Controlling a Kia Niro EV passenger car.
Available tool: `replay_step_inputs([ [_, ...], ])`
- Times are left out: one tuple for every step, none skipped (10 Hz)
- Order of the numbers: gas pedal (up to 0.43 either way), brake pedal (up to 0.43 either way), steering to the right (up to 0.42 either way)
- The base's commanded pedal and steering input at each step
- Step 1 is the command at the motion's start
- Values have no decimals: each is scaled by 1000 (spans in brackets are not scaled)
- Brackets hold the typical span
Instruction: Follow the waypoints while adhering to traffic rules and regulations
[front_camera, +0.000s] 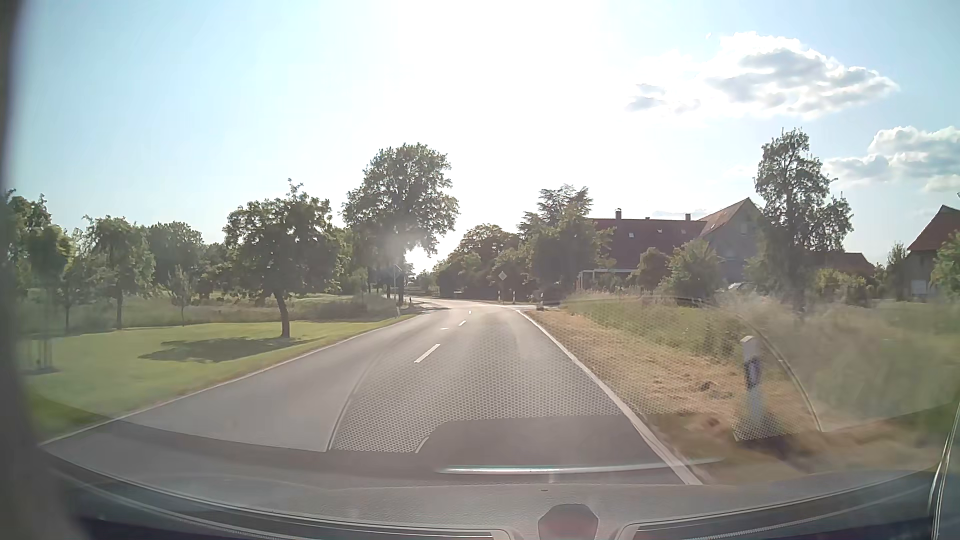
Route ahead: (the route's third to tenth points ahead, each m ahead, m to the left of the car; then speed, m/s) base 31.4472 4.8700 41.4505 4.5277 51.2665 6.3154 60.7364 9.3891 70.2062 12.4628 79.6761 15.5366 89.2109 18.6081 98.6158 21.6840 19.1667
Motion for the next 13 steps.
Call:
replay_step_inputs([
  [0, 6, -12],
  [0, 6, -12],
  [0, 6, -11],
  [0, 6, -11],
  [0, 6, -11],
  [0, 6, -10],
  [0, 6, -10],
  [0, 6, -10],
  [8, 6, -10],
  [28, 6, -10],
  [47, 6, -10],
  [59, 6, -10],
  [98, 6, -10],
])
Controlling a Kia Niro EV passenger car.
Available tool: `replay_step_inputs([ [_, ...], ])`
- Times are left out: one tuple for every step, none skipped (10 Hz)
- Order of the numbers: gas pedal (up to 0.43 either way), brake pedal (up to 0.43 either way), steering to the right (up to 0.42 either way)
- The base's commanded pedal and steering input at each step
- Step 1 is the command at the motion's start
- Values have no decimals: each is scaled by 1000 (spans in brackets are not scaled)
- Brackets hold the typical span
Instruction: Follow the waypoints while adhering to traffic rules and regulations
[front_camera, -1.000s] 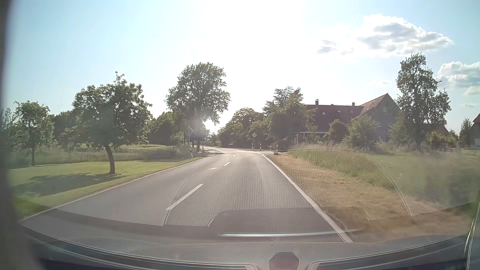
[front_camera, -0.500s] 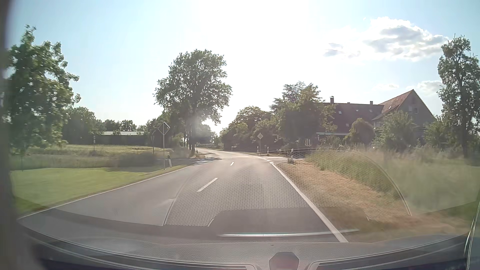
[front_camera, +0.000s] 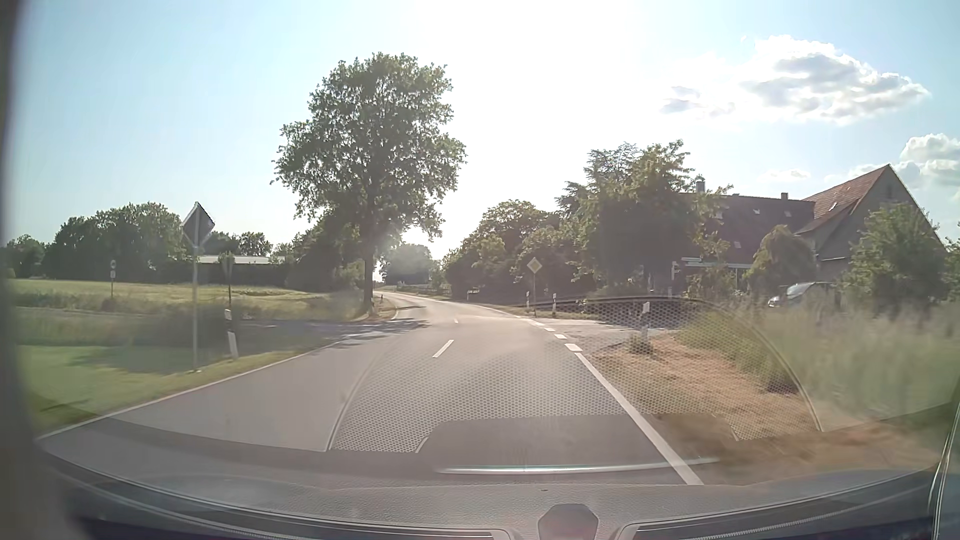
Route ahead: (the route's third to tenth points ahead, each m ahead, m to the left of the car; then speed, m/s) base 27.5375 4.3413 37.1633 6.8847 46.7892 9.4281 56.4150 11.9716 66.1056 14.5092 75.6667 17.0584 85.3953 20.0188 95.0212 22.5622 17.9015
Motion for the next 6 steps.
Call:
replay_step_inputs([
  [110, 6, -11],
  [110, 6, -13],
  [130, 6, -15],
  [130, 6, -16],
  [130, 6, -16],
  [150, 6, -16],
])
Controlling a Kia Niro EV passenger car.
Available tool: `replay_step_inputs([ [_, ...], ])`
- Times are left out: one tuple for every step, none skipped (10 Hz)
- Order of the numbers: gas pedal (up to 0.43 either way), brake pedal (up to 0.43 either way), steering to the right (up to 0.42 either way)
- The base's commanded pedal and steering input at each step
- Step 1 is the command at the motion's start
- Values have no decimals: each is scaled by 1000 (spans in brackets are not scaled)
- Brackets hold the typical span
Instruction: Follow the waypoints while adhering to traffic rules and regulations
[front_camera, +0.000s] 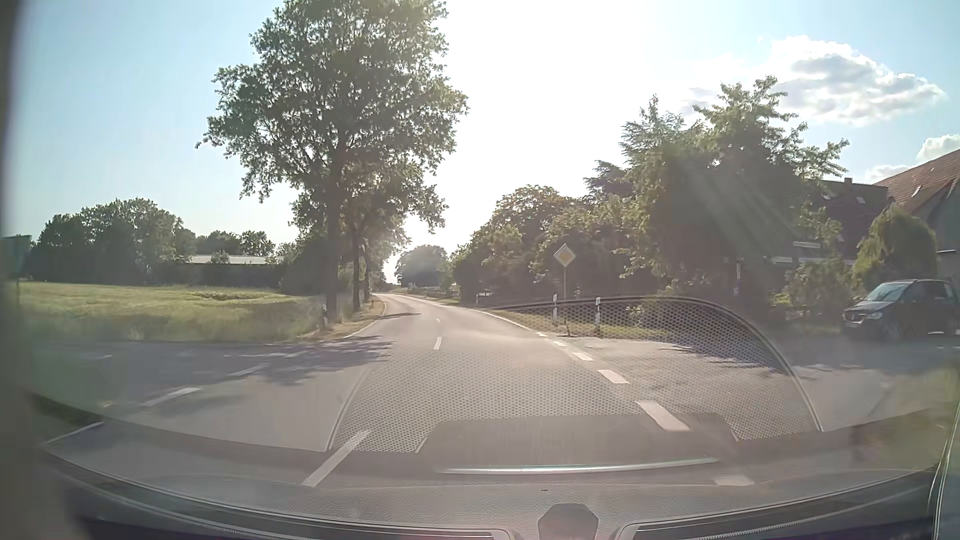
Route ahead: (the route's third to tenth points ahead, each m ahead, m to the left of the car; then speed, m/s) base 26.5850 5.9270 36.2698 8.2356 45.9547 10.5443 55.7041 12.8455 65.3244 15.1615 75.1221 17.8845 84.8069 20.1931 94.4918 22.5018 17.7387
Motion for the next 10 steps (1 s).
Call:
replay_step_inputs([
  [157, 6, -19],
  [157, 6, -20],
  [157, 6, -23],
  [157, 6, -29],
  [157, 6, -35],
  [169, 6, -41],
  [169, 6, -43],
  [177, 6, -43],
  [177, 6, -38],
  [177, 6, -32],
])
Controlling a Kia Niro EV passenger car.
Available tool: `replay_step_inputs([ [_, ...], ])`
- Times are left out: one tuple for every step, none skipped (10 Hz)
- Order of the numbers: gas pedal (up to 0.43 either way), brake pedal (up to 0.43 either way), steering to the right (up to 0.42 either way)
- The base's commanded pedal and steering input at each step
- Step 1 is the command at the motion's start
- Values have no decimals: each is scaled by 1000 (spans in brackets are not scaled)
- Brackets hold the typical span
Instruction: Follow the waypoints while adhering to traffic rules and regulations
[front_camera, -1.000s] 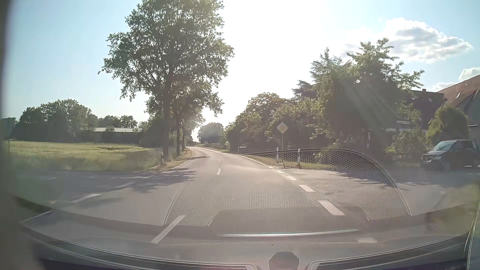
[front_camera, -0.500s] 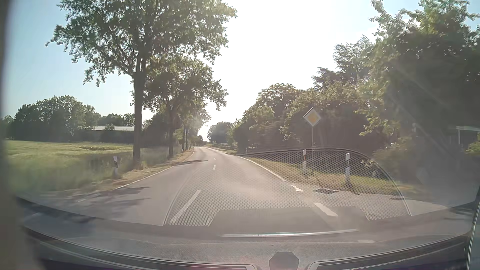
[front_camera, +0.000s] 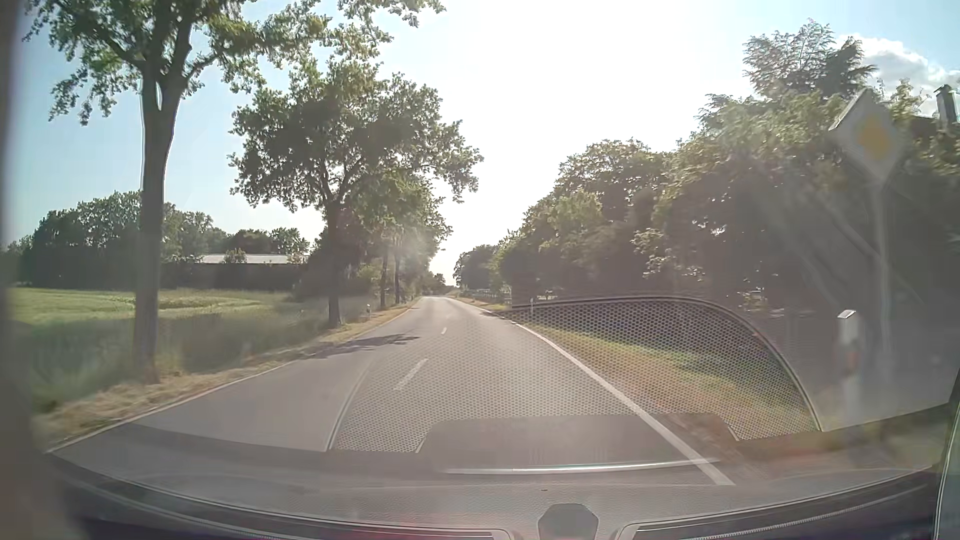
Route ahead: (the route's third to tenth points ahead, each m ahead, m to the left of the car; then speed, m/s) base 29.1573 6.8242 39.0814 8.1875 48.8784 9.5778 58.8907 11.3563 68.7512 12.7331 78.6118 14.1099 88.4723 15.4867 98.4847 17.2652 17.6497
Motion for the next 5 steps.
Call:
replay_step_inputs([
  [177, 6, -30],
  [189, 6, -29],
  [189, 6, -26],
  [209, 6, -20],
  [220, 6, -18],
])
